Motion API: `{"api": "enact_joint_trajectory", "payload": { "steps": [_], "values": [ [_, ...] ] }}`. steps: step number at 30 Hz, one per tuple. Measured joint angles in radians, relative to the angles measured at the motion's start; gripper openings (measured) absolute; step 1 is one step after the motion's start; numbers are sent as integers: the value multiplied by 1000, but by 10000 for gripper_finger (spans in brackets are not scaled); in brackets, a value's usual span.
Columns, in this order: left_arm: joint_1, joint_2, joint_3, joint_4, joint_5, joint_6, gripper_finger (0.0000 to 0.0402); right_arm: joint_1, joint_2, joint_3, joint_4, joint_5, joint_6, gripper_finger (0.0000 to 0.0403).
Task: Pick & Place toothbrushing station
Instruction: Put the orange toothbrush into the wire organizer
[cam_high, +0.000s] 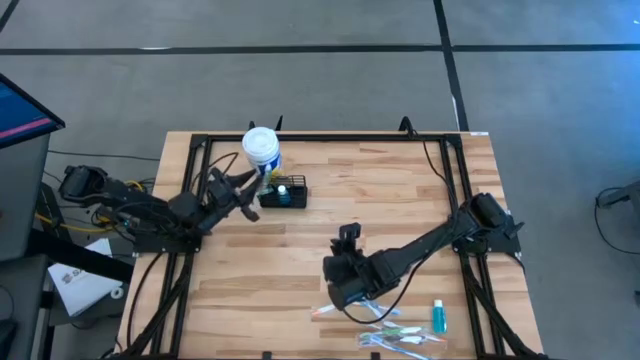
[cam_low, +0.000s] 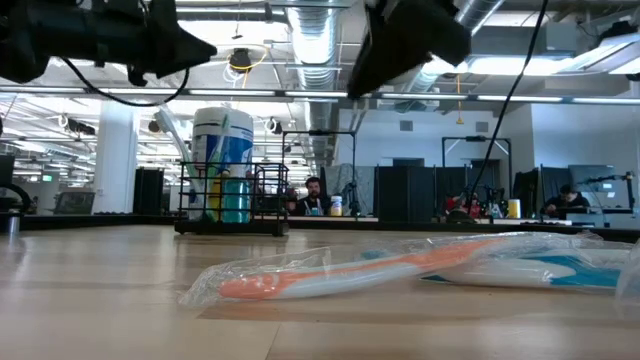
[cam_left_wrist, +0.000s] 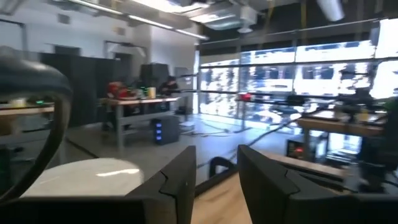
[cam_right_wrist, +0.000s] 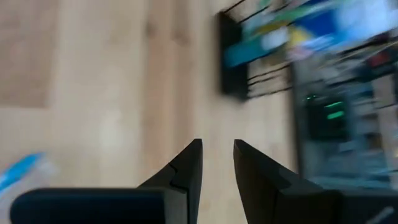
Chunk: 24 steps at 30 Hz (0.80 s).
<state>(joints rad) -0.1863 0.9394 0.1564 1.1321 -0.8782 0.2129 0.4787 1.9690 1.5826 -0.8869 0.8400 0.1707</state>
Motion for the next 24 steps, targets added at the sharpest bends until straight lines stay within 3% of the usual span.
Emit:
{"api": "enact_joint_trajectory", "payload": {
  "steps": [8,13,24],
  "values": [
    [-60,26,45,-46,60,-11,108,-9,-10,0,1,-383,67,82],
    [-76,51,60,-62,105,-42,108,-8,-10,0,3,-564,71,82],
    [-112,89,60,-71,154,-140,108,5,-3,0,-69,-756,149,82]
  ]
}}
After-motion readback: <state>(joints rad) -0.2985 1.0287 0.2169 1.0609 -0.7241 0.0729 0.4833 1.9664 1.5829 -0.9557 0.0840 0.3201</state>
